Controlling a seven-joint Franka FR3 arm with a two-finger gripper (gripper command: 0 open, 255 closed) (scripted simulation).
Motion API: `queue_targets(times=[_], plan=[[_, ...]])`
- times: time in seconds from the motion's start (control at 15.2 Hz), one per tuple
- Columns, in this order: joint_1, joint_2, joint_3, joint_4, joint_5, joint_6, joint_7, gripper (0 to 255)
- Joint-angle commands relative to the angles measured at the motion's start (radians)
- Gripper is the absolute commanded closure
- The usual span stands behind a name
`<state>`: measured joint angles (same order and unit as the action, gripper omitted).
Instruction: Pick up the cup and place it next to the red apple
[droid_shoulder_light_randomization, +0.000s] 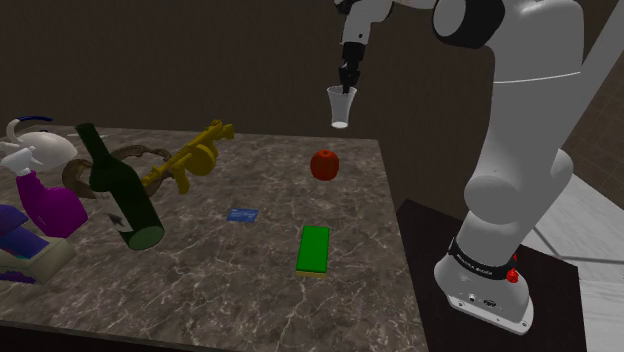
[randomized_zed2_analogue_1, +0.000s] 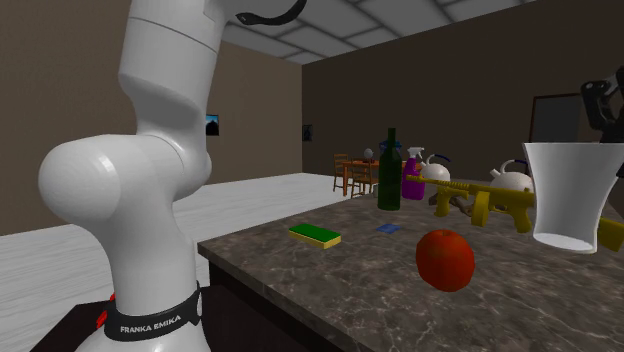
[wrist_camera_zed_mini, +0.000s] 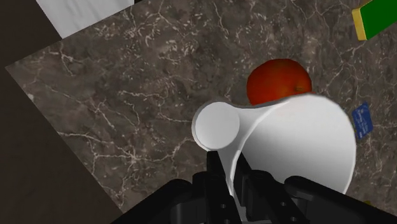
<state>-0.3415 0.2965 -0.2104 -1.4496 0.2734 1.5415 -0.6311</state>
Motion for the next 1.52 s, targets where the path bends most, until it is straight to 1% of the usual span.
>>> queue_targets(times=[0.0,0.73,1.45], plan=[[0.001,0.005,0.001,-0.019,0.001,0.025,-0.005,255],[0.008,0.017,0.004,-0.149,0.007,0.163,-0.034,255],[0.011,0.055,0.008,-0.244,0.023,0.291,-0.066,255]])
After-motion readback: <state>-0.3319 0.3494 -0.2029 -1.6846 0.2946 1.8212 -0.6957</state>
